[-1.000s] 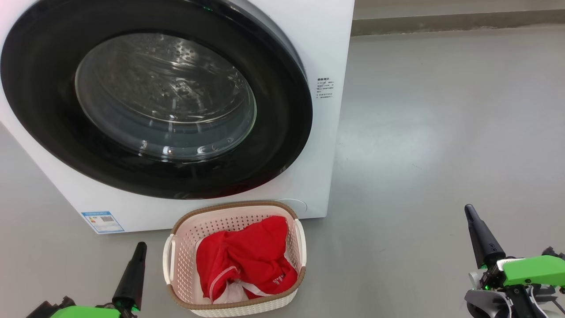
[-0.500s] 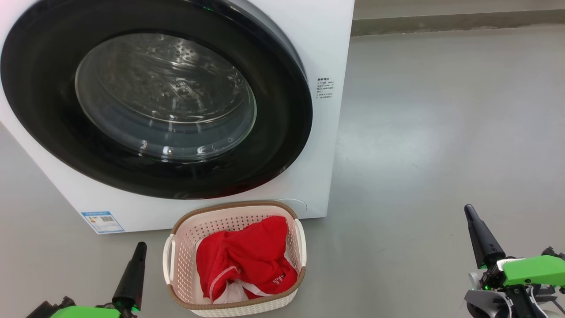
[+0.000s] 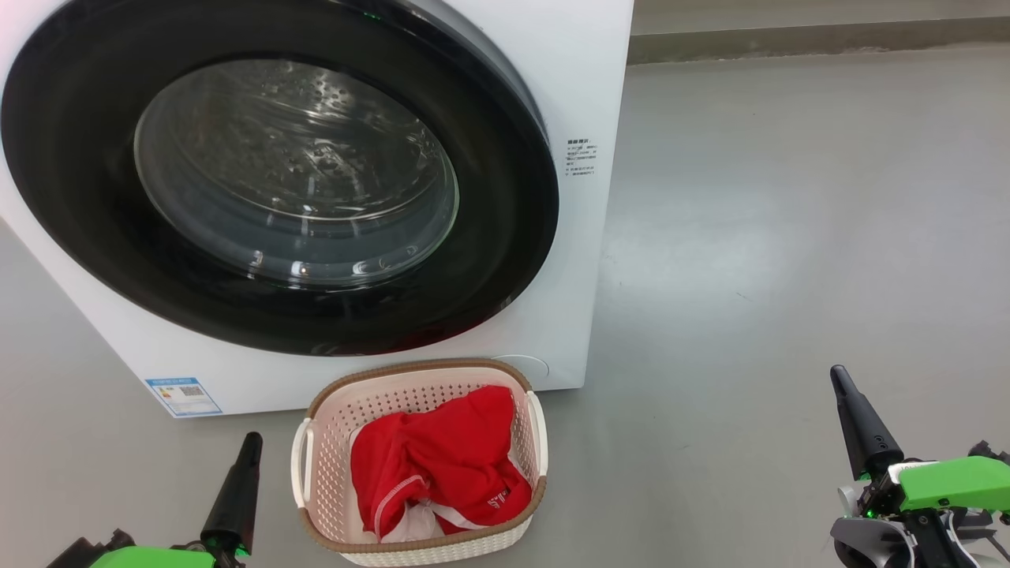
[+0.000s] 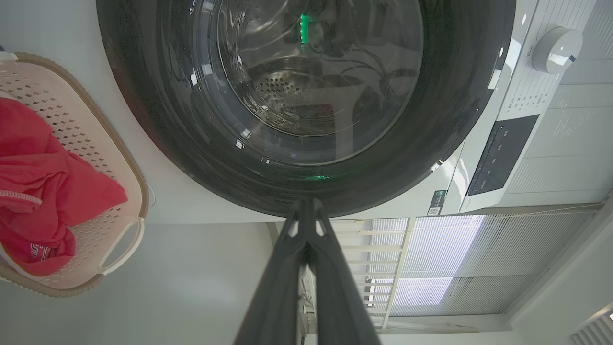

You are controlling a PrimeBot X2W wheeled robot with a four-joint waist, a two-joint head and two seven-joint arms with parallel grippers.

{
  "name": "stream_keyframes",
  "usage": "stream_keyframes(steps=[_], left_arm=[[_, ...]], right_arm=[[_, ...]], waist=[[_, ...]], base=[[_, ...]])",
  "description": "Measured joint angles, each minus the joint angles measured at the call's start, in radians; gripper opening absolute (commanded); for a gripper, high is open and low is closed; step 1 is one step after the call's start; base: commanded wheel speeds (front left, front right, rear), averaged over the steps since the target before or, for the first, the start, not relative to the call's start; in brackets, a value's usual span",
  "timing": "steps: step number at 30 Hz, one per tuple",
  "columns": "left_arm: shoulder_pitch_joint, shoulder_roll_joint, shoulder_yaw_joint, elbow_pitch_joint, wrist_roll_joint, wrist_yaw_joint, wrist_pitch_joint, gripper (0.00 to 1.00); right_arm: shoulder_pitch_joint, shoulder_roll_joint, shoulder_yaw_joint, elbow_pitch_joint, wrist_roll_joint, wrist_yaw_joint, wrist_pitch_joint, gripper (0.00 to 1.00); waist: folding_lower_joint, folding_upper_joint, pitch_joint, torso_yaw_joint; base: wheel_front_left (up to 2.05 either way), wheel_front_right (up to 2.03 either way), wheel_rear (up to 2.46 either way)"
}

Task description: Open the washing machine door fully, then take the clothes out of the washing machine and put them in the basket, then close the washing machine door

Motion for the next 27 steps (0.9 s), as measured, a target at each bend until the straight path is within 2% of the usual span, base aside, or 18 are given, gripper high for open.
stream_keyframes(steps=[27], left_arm=[[0.0,0.0,0.0,0.0,0.0,0.0,0.0,0.0]], right_arm=[[0.0,0.002,-0.002,0.0,-0.001,0.0,0.004,0.0]], waist=[[0.0,0.0,0.0,0.0]], base=[[0.0,0.0,0.0]])
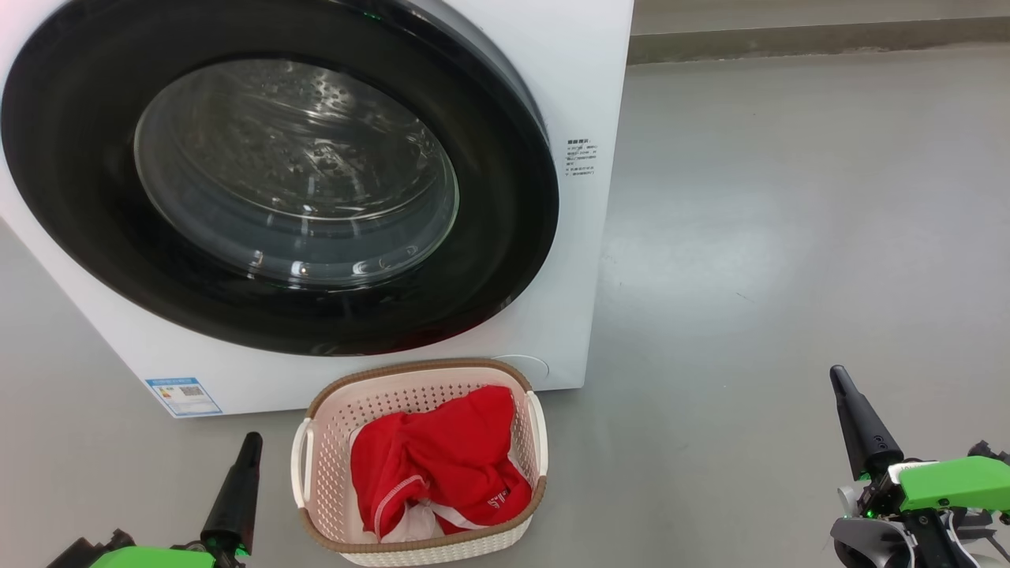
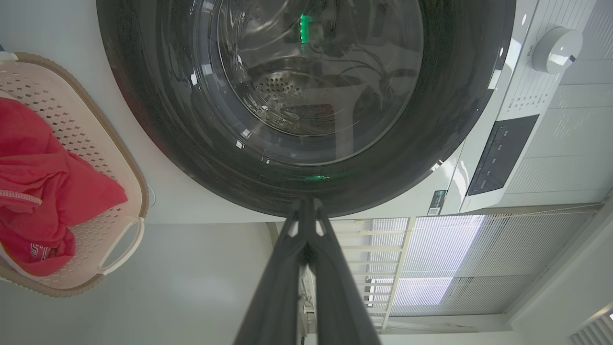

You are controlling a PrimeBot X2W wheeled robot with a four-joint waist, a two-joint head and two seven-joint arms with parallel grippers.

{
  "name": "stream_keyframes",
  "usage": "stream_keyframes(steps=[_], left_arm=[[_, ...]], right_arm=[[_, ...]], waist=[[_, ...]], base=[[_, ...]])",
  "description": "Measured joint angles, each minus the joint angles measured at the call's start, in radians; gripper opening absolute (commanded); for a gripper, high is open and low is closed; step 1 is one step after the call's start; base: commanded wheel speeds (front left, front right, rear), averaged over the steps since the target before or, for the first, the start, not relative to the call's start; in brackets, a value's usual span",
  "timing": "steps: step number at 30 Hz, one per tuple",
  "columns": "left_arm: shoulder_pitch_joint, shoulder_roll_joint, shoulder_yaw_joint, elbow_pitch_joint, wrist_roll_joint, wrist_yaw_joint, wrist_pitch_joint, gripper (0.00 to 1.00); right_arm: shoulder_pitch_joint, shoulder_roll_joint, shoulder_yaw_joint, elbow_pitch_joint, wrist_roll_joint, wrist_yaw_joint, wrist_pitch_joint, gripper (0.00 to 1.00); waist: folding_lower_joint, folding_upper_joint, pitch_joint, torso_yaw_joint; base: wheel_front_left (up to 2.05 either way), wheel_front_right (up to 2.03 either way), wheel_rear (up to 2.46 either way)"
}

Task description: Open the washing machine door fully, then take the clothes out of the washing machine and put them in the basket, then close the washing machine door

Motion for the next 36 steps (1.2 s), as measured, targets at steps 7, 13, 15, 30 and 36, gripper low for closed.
stream_keyframes(steps=[7,13,15,30,36], left_arm=[[0.0,0.0,0.0,0.0,0.0,0.0,0.0,0.0],[0.0,0.0,0.0,0.0,0.0,0.0,0.0,0.0],[0.0,0.0,0.0,0.0,0.0,0.0,0.0,0.0],[0.0,0.0,0.0,0.0,0.0,0.0,0.0,0.0],[0.0,0.0,0.0,0.0,0.0,0.0,0.0,0.0]], right_arm=[[0.0,0.0,-0.001,0.0,0.0,0.0,0.0,0.0],[0.0,0.001,-0.001,0.0,0.0,0.0,0.0,0.0],[0.0,0.001,-0.002,0.0,0.0,0.0,0.0,0.0],[0.0,0.001,-0.002,0.0,0.0,0.0,0.0,0.0],[0.0,0.001,-0.002,0.0,0.0,0.0,0.0,0.0]], waist=[[0.0,0.0,0.0,0.0],[0.0,0.0,0.0,0.0],[0.0001,0.0,0.0,0.0],[0.0,0.0,0.0,0.0],[0.0,0.0,0.0,0.0]], base=[[0.0,0.0,0.0],[0.0,0.0,0.0],[0.0,0.0,0.0],[0.0,0.0,0.0],[0.0,0.0,0.0]])
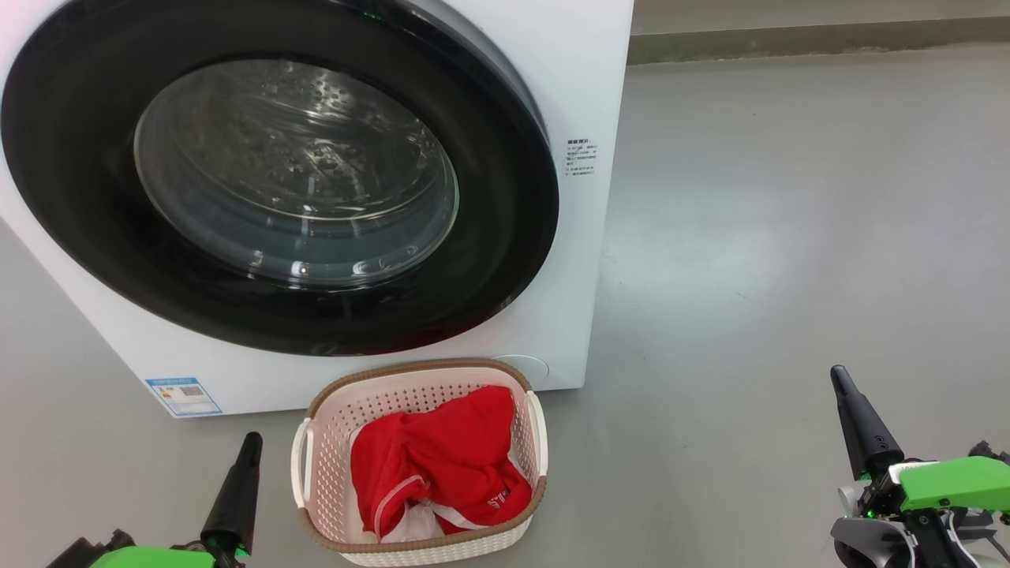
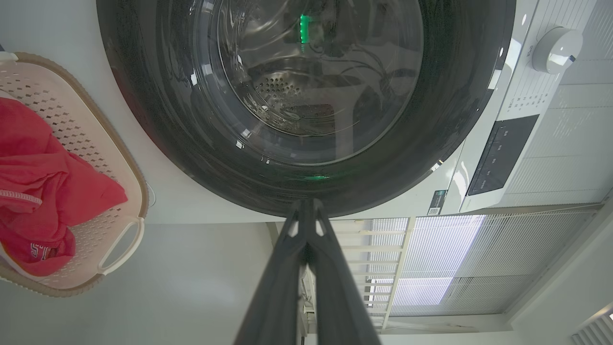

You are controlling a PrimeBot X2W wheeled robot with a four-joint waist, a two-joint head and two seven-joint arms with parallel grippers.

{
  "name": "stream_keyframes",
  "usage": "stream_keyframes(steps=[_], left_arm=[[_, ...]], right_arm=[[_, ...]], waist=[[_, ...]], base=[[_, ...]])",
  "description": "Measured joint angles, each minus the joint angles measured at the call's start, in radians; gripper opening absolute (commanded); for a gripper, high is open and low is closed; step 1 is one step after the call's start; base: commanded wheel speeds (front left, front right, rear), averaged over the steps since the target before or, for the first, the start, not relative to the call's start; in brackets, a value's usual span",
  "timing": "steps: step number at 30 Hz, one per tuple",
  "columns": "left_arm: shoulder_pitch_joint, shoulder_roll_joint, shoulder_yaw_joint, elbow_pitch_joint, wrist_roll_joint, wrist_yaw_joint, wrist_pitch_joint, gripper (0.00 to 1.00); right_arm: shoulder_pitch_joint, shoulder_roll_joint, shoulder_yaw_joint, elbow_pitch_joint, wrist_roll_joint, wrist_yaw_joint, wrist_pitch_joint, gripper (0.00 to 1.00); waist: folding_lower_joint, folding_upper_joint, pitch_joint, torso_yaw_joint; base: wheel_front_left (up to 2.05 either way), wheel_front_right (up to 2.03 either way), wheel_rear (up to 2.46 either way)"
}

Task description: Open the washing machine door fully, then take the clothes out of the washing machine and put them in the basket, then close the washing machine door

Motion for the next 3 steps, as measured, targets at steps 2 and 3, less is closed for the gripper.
stream_keyframes(steps=[2,3], left_arm=[[0.0,0.0,0.0,0.0,0.0,0.0,0.0,0.0],[0.0,0.0,0.0,0.0,0.0,0.0,0.0,0.0]], right_arm=[[0.0,0.0,0.0,0.0,0.0,0.0,0.0,0.0],[0.0,0.0,0.0,0.0,0.0,0.0,0.0,0.0]], waist=[[0.0,0.0,0.0,0.0],[0.0,0.0,0.0,0.0]], base=[[0.0,0.0,0.0],[0.0,0.0,0.0]])
